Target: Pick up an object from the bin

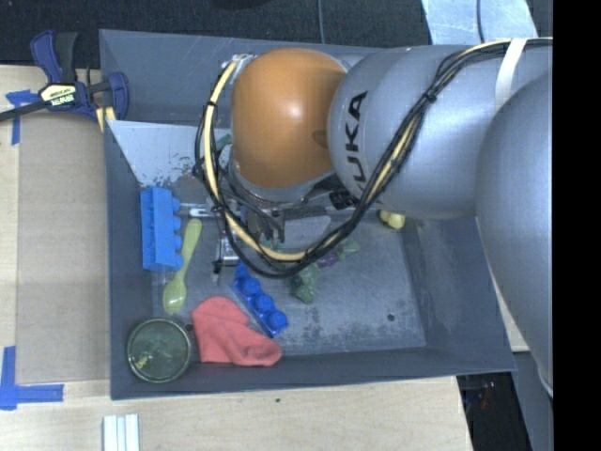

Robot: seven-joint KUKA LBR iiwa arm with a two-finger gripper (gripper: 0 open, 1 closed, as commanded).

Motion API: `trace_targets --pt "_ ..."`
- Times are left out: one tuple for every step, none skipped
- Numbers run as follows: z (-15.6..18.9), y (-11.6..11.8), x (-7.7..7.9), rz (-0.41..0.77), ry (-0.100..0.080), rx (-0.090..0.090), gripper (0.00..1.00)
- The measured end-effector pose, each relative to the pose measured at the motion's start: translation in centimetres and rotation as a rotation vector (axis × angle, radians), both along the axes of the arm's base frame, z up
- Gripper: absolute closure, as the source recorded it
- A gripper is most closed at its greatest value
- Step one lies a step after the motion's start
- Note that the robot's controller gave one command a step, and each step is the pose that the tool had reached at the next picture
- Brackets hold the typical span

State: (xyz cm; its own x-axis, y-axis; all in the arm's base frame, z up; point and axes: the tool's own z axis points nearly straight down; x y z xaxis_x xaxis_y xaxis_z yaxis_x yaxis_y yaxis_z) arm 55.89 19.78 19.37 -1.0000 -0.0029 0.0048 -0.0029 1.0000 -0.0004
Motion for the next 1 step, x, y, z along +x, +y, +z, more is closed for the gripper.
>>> trace_targets --pt "0.4 -0.09 0.2 -0.003 -0.007 0.001 0.0"
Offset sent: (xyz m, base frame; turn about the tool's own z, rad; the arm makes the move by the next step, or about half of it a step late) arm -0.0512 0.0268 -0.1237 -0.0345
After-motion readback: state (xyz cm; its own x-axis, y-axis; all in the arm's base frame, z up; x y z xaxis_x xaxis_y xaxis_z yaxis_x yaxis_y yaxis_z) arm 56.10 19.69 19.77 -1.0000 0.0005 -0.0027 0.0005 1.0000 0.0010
